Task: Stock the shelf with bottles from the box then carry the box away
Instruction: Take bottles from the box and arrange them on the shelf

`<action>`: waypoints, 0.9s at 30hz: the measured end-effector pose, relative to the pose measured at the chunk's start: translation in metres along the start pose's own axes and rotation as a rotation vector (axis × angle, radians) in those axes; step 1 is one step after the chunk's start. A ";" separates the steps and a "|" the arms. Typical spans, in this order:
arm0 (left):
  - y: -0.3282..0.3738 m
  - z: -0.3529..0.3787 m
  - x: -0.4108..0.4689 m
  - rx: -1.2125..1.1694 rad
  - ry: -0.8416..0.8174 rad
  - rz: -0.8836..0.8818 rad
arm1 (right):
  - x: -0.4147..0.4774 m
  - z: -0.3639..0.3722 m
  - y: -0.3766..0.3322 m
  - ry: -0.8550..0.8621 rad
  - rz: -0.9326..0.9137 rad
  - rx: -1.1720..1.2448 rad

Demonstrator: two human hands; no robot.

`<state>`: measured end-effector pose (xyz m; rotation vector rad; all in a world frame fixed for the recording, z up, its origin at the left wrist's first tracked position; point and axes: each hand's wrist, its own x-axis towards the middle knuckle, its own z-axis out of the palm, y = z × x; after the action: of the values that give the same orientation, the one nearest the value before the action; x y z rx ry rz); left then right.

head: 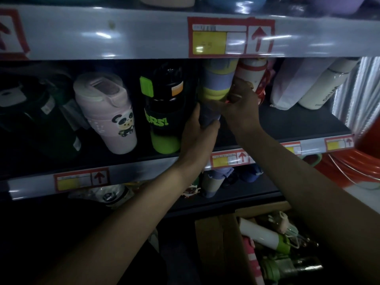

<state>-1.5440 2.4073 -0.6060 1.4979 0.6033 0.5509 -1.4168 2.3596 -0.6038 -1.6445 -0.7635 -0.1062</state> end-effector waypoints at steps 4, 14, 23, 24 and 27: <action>-0.002 0.000 0.001 0.008 0.003 0.002 | 0.000 0.002 0.004 -0.013 -0.006 0.005; -0.008 0.001 0.005 0.001 -0.010 0.022 | -0.011 -0.006 0.006 -0.086 0.086 -0.041; -0.009 -0.005 -0.010 0.069 -0.109 0.052 | -0.041 -0.044 0.002 -0.182 0.253 -0.080; -0.008 -0.005 -0.012 0.079 -0.127 0.054 | -0.044 -0.052 0.001 -0.185 0.244 -0.107; -0.005 -0.004 -0.023 0.124 -0.165 0.034 | -0.052 -0.075 -0.016 -0.284 0.161 -0.327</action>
<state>-1.5645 2.3948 -0.6099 1.6555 0.4918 0.4171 -1.4398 2.2697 -0.5973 -2.0552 -0.8557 0.1266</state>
